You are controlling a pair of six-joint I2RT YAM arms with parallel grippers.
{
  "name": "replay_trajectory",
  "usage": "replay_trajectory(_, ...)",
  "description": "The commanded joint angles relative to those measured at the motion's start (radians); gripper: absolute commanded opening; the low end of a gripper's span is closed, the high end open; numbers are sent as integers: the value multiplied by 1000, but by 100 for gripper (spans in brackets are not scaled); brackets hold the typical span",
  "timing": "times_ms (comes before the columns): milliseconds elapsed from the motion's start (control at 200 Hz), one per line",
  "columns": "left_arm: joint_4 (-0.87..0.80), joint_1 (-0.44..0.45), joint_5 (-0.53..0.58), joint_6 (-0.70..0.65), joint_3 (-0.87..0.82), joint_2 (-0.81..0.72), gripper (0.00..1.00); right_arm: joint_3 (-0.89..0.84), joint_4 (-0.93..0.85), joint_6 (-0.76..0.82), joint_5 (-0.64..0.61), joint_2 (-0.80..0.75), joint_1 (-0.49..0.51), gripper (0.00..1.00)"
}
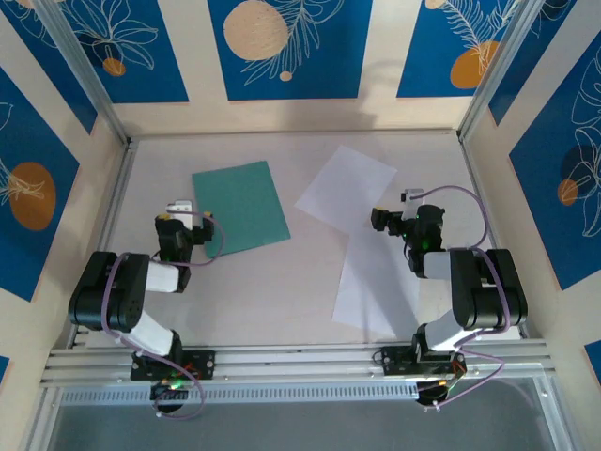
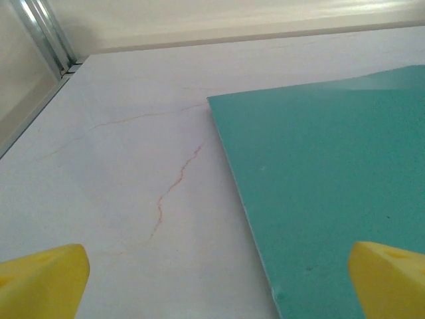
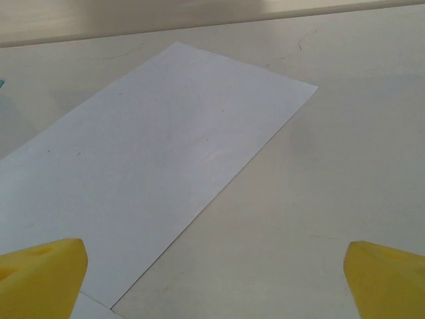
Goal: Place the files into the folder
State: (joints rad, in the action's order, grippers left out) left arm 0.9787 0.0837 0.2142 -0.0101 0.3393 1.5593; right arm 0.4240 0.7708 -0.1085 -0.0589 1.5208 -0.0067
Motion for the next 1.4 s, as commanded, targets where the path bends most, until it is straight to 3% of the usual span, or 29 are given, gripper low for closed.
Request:
replay_trajectory(0, 3, 7, 11, -7, 12, 4, 100, -3, 29, 15, 2, 2, 3, 99)
replay_trajectory(765, 13, 5, 12, -7, 6, 2, 100, -7, 33, 13, 2, 0, 2, 99)
replay_trajectory(890, 73, 8, 8, -12, -75, -102, 100, -24, 32, 0, -13, -42, -1, 99)
replay_trajectory(1065, -307, 9, 64, 29, -17, -396, 100, 29, -224, -50, -27, -210, -11, 99)
replay_trajectory(1190, -616, 22, 118, 210, 102, -560, 100, 111, -415, -150, 31, -303, -13, 99)
replay_trajectory(1395, -799, 113, -54, 327, 288, -558, 100, 263, -636, -417, 203, -352, 0, 99)
